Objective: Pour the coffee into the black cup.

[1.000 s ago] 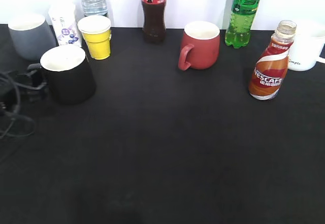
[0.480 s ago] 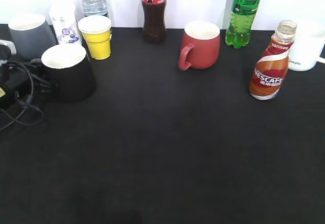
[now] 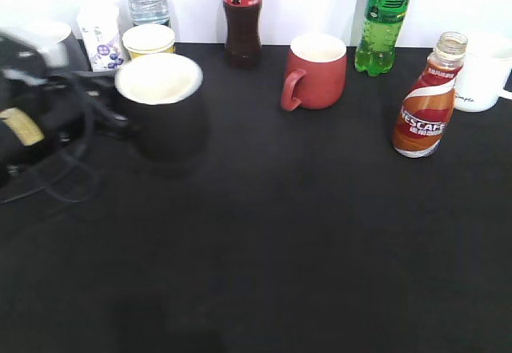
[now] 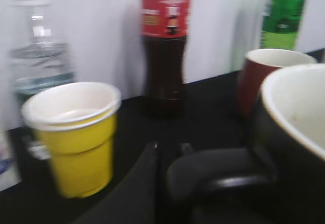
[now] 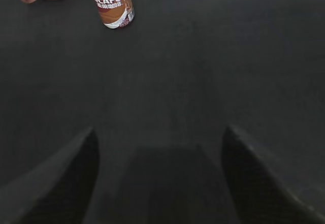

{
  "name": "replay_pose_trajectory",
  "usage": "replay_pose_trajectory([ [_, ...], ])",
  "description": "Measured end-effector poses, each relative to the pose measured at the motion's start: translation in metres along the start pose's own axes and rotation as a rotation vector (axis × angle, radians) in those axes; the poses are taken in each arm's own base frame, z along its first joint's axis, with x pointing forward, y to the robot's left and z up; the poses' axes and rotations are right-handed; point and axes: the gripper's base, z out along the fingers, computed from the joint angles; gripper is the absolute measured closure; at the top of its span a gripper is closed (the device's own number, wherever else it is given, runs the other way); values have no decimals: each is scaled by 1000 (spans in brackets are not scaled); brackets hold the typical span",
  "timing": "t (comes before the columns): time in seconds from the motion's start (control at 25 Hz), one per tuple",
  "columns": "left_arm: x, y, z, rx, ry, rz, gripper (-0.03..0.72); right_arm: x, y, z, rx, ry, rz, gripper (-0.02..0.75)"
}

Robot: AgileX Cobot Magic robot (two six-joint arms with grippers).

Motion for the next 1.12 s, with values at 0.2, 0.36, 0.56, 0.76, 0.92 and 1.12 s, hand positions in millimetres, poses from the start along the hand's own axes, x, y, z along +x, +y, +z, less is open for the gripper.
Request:
replay_pose_trajectory([
  [0.2,-18,-13,29,57,-7,8,629,-17,1,-1,-15,-185,1,152],
  [0.36,-17,-17,29,86,6,11,630,-49,3,12,-42,-482,17,152],
  [0.56,-17,-17,29,88,7,9,630,-80,-1,86,9,-292,-23,152],
  [0.76,-17,-18,29,89,7,9,631,-58,-12,156,57,-293,-79,152],
  [0.92,-17,-18,29,89,8,9,631,-41,-9,189,12,-284,-302,152],
  [1.12,-17,-18,29,89,9,9,631,-28,-6,217,-61,-203,-262,152],
])
